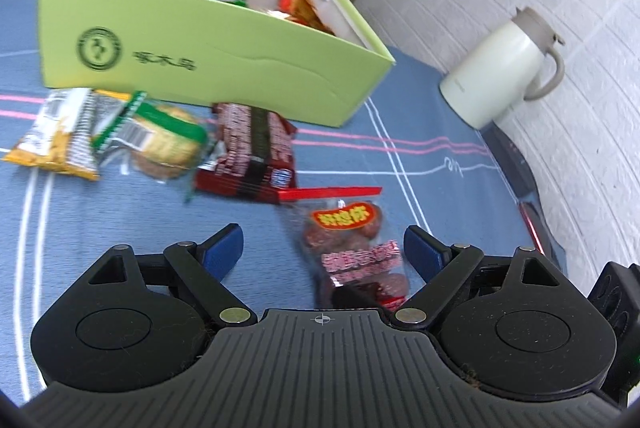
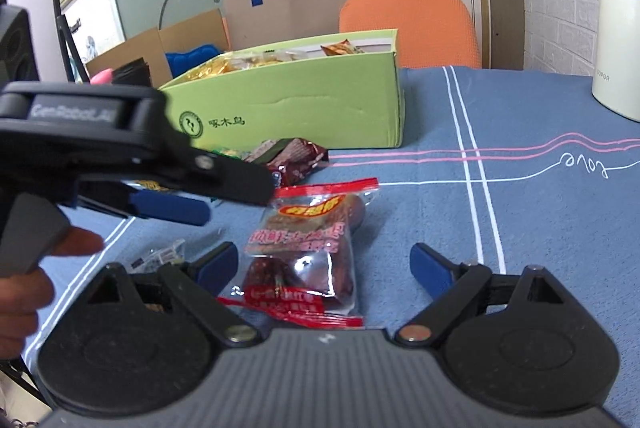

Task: Organize snacks
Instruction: 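Move the left gripper to the clear red-labeled date bag and close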

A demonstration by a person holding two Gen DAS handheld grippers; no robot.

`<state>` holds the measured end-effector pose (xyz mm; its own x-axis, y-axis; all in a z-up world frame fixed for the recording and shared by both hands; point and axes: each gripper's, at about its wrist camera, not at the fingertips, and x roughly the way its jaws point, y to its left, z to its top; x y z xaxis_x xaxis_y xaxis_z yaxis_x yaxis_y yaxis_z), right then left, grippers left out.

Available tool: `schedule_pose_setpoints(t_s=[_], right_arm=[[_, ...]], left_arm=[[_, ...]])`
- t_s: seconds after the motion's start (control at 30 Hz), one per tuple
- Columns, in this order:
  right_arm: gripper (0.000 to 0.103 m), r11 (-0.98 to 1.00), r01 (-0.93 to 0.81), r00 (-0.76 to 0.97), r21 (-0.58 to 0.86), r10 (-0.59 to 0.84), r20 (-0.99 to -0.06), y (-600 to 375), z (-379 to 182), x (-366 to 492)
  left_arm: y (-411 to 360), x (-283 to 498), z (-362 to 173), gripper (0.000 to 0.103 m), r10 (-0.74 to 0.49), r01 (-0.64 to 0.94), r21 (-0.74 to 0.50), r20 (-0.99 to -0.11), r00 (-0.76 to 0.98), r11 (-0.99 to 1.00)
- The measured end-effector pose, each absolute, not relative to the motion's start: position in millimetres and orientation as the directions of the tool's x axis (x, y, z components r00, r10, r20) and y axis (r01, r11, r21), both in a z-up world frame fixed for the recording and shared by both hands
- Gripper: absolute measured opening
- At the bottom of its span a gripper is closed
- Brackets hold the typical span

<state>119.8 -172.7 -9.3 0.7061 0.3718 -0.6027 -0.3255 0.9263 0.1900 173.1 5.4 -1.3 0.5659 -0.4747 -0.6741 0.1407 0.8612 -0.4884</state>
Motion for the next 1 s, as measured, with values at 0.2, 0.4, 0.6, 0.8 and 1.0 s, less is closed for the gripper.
schedule_pose_setpoints(t_s=[0.2, 0.4, 0.6, 0.8, 1.0], right_arm=[[0.091, 0.917, -0.332, 0.693, 0.220, 0.396, -0.603, -175, -13, 124], [0.092, 0.915, -0.335, 0.689, 0.226, 0.401, -0.603, -172, -12, 127], [0.091, 0.919, -0.364, 0.700, 0.148, 0.375, -0.607, -158, -8, 129], [0.091, 0.919, -0.362, 0.679, 0.156, 0.375, -0.631, -158, -13, 132], [0.064, 0.913, -0.401, 0.687, 0.079, 0.357, -0.633, -144, -11, 125]], left_arm=[[-6, 181, -6, 0.076, -0.480, 0.145, -0.487, -0.689, 0.543, 0.861], [-8, 189, -11, 0.076, -0.509, 0.133, -0.522, -0.689, 0.517, 0.842], [-6, 194, -15, 0.076, -0.567, 0.141, -0.580, -0.666, 0.484, 0.802], [-12, 196, -16, 0.075, -0.568, 0.168, -0.566, -0.668, 0.481, 0.807], [-22, 188, -14, 0.030, -0.526, 0.210, -0.491, -0.696, 0.489, 0.845]])
